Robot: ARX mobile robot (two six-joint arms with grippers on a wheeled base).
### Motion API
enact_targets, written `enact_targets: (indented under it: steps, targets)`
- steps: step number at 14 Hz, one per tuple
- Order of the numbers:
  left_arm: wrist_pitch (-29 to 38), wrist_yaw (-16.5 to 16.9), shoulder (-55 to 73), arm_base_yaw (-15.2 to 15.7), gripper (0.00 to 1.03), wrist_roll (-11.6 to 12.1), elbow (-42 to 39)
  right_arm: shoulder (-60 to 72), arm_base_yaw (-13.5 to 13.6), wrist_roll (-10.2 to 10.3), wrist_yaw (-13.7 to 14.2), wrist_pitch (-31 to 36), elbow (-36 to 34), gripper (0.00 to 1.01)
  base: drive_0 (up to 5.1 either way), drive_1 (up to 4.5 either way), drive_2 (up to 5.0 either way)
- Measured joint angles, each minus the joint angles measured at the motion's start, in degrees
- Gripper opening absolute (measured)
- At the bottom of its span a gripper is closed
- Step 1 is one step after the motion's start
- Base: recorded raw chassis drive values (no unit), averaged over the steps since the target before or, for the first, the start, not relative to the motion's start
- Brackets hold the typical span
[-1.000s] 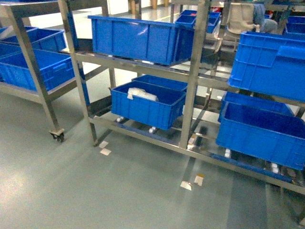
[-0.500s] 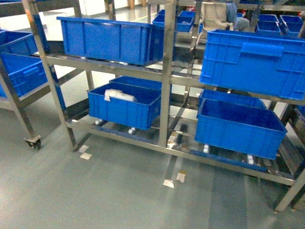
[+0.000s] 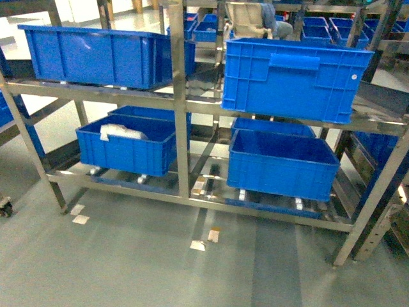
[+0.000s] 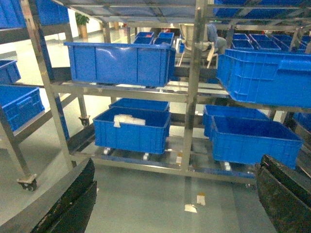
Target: Pick red block from blue box to shelf
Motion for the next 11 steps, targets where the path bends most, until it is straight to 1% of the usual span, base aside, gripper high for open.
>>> enact_targets:
  steps: [9, 11]
  targets:
    - [0.1, 0.0, 0.0, 0.0, 0.98, 0.0, 0.0, -0.2, 0.0, 0.0, 0.0, -0.2, 0.0, 0.28, -1.8, 1.99, -5.6]
    - [0.1, 0.0, 0.0, 0.0, 0.98, 0.0, 0.0, -0.3, 0.0, 0.0, 0.0, 0.3, 0.0, 0.28, 0.0, 4.24, -4.2]
